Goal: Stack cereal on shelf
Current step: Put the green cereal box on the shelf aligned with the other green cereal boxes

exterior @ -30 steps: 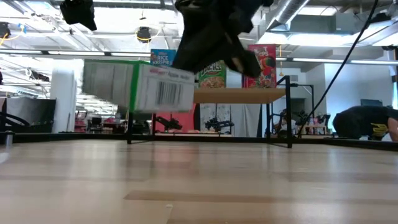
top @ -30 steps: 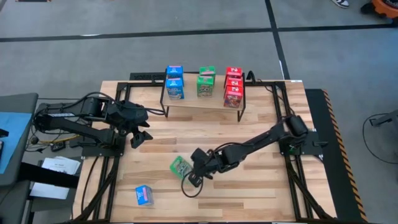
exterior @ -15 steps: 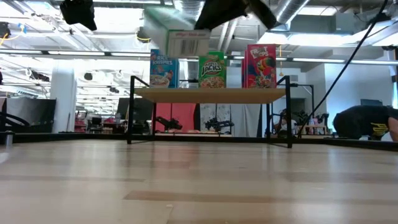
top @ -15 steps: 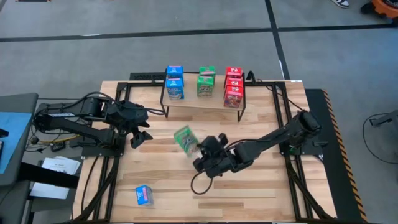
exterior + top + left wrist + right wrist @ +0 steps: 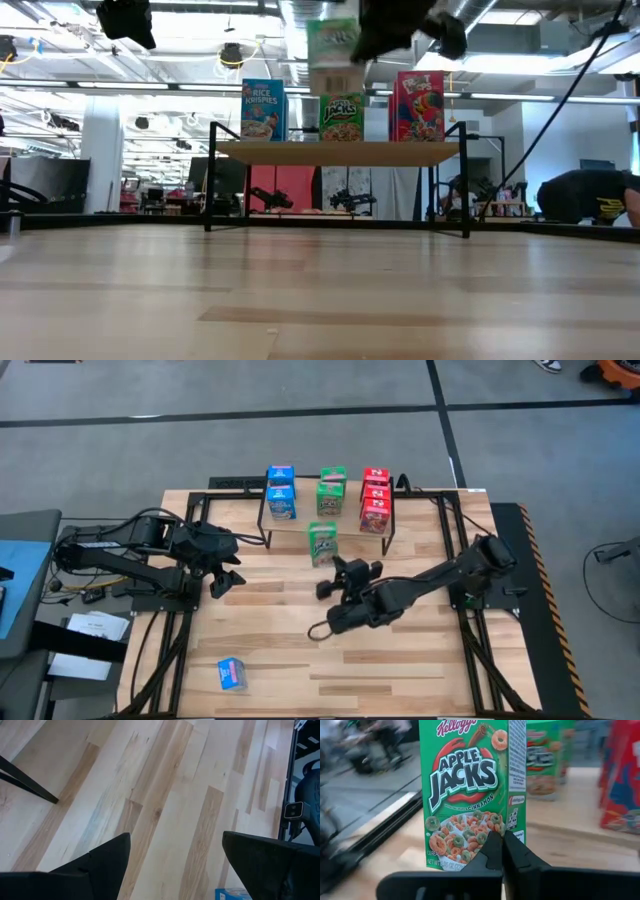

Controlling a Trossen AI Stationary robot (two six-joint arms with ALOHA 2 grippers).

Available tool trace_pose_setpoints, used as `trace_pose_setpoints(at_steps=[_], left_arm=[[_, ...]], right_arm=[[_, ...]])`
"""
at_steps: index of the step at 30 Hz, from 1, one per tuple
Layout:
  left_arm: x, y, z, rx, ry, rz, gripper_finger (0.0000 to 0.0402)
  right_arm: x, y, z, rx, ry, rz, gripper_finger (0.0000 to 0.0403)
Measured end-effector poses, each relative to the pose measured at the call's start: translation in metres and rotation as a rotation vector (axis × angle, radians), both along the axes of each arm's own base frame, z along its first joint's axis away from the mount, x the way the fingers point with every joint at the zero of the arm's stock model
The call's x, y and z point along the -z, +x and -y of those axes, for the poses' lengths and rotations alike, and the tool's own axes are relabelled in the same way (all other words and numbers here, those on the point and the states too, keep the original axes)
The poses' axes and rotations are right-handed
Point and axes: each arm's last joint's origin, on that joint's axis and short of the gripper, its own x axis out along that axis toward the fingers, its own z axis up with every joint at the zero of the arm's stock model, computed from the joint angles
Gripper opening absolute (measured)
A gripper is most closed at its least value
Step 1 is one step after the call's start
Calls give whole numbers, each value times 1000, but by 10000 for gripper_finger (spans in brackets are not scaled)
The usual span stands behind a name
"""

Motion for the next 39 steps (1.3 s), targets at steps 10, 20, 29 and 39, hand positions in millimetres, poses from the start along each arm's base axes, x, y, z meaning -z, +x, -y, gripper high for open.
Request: trace_pose_setpoints(at_steps=[10,20,29,39], left_arm=[[0,0,0,0,0,0,304],[0,0,0,0,0,0,304],[0,0,0,0,0,0,304],[0,0,0,0,0,0,304]], right_arm=[[23,-3,27,156,-139,14,6],[31,4,51,223,-171,-17,6],[36,19,64,223,-198,-114,6],[31,27,88,192,-178,-194,6]])
